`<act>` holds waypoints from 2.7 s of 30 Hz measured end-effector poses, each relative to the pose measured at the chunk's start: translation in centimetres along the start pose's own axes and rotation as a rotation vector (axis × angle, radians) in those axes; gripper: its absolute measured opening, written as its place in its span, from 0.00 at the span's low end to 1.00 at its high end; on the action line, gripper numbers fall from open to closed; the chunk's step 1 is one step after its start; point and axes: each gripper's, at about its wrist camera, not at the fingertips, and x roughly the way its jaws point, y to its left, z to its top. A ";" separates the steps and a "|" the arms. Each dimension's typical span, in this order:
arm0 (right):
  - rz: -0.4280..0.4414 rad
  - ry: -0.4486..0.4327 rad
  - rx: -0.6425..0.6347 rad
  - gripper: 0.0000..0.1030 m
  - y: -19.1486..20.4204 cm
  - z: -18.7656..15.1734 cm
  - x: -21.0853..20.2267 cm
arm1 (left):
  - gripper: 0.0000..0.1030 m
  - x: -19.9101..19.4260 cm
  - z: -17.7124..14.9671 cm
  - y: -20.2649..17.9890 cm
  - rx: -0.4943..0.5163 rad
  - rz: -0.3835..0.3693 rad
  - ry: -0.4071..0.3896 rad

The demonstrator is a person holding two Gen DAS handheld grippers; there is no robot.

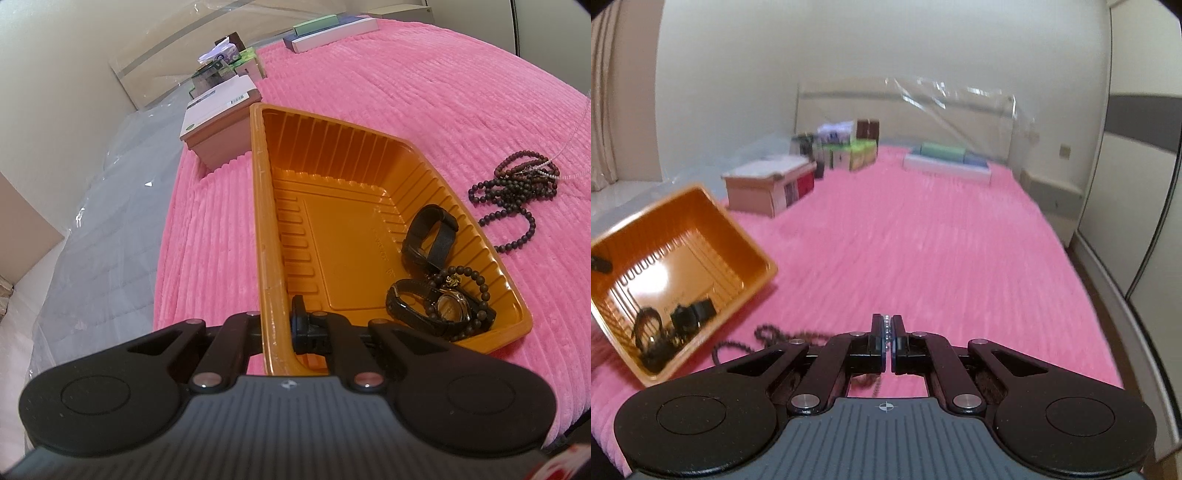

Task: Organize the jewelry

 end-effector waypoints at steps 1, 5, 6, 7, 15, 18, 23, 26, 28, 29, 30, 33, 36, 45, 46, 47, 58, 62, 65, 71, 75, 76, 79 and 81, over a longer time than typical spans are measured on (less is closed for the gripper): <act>0.002 -0.012 -0.013 0.02 0.1 0.5 -0.2 | 0.04 0.0 0.0 0.0 0.001 0.001 0.000; 0.015 -0.041 -0.053 0.02 0.7 2.0 -1.1 | 0.04 0.0 -0.1 0.0 0.001 0.001 -0.001; 0.021 -0.050 -0.059 0.02 0.7 2.2 -1.3 | 0.04 -0.1 -0.1 0.0 0.002 0.001 -0.001; 0.026 -0.063 -0.065 0.02 0.8 2.6 -1.5 | 0.04 0.0 -0.1 0.0 0.002 0.001 -0.001; 0.080 -0.119 -0.117 0.02 1.7 5.5 -2.9 | 0.04 -0.1 -0.1 0.0 0.002 0.001 -0.001; 0.108 -0.125 -0.137 0.02 2.5 6.4 -3.1 | 0.04 -0.1 -0.1 0.0 0.002 0.000 -0.002; 0.193 -0.145 -0.139 0.02 4.7 8.1 -3.2 | 0.04 0.0 0.0 0.1 0.000 -0.001 -0.001; 0.266 -0.159 -0.150 0.02 6.7 9.1 -2.9 | 0.04 0.0 -0.1 0.1 0.000 -0.003 -0.001; 0.305 -0.174 -0.169 0.02 8.3 10.0 -2.7 | 0.04 0.0 -0.1 0.2 0.000 -0.006 -0.001; 0.326 -0.185 -0.180 0.02 9.2 10.5 -2.6 | 0.04 0.0 -0.2 0.2 0.000 -0.007 -0.002; 0.349 -0.195 -0.187 0.02 9.9 10.9 -2.4 | 0.04 0.1 -0.2 0.3 -0.002 -0.009 -0.003; 0.423 -0.197 -0.208 0.02 12.6 12.3 -1.2 | 0.04 0.2 -0.3 0.4 -0.008 -0.012 -0.003; 0.484 -0.191 -0.253 0.02 15.5 13.2 0.3 | 0.04 0.2 -0.4 0.4 -0.010 -0.014 -0.004; 0.576 -0.128 -0.333 0.02 20.7 13.2 6.0 | 0.04 0.2 -0.5 0.5 -0.019 -0.018 -0.005; 0.578 -0.124 -0.333 0.02 20.9 13.1 6.4 | 0.04 0.2 -0.5 0.5 -0.020 -0.018 -0.005; 0.580 -0.116 -0.332 0.02 20.9 13.0 7.1 | 0.04 0.2 -0.5 0.5 -0.020 -0.018 -0.006; 0.542 -0.011 -0.322 0.03 20.7 11.4 11.6 | 0.04 0.2 -0.5 0.6 -0.021 -0.018 -0.007; 0.531 0.012 -0.306 0.03 20.3 10.9 12.4 | 0.03 0.2 -0.6 0.6 -0.021 -0.017 -0.007; 0.533 0.025 -0.289 0.03 20.1 10.7 12.9 | 0.03 0.2 -0.6 0.6 -0.021 -0.017 -0.007; 0.518 0.001 -0.285 0.03 19.3 10.4 13.1 | 0.03 0.3 -0.6 0.6 -0.021 -0.017 -0.008; 0.469 -0.009 -0.235 0.03 16.7 10.0 12.4 | 0.03 0.4 -0.6 0.7 -0.023 -0.016 -0.006; 0.456 -0.011 -0.216 0.04 15.7 9.8 12.1 | 0.03 0.3 -0.6 0.6 -0.023 -0.016 -0.006; 0.417 -0.004 -0.150 0.11 12.6 8.7 11.2 | 0.03 0.3 -0.6 0.6 -0.023 -0.014 -0.006; 0.378 0.004 -0.095 0.27 10.2 7.5 10.5 | 0.03 0.3 -0.6 0.5 -0.022 -0.013 -0.006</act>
